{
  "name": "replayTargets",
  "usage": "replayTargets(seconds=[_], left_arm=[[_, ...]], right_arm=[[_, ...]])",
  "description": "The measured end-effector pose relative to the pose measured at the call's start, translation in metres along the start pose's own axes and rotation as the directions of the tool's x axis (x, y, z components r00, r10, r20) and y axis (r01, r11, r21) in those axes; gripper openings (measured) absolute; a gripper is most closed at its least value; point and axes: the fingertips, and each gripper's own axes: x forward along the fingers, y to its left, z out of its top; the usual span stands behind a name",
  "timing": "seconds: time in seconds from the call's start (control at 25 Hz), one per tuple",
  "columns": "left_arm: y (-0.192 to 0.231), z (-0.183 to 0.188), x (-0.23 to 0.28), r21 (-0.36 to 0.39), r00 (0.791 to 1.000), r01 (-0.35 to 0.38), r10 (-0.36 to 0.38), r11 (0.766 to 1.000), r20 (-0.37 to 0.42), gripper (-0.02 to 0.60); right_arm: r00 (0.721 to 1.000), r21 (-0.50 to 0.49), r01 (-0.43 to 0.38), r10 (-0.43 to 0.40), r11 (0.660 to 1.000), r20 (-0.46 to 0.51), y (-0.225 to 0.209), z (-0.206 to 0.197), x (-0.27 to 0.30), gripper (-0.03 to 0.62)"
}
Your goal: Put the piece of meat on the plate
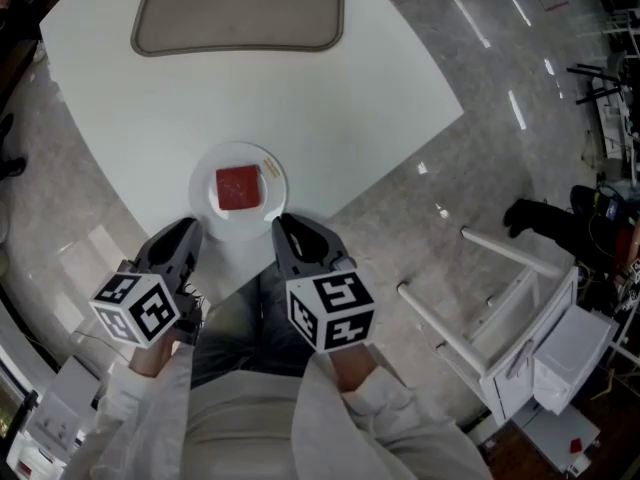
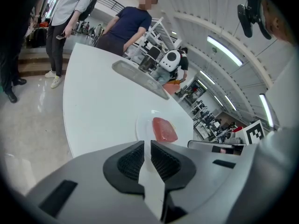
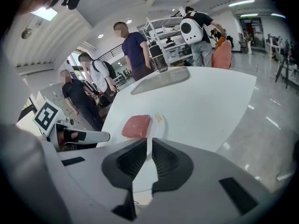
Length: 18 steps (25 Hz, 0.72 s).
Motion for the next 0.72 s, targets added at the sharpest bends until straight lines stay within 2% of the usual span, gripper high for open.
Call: replayTargets(seconds=[0.08,0.16,0.72], left_arm=[[0.002,0.000,0.001,-0.005,1.000,-0.005,0.005,1.000,-0.003,0.044],[0.003,0.001,0.000,-0.014,1.000,-0.010,0.010,1.000,-0.005,0.066],[0.007,-0.001,0.006,-0.050,0.999,-0.022,0.020,0.998,-0.035,0.098]], right_arm=[[1.000,0.004,0.002,-0.002,1.000,-0.006,-0.002,0.001,0.002,0.025],[1.000,0.004,0.001,-0.001,1.000,-0.019,-0.003,0.000,0.004,0.064],[0.998,0.074,0.027,-0.023,0.997,-0.060,-0.014,-0.002,0.012,0.087]])
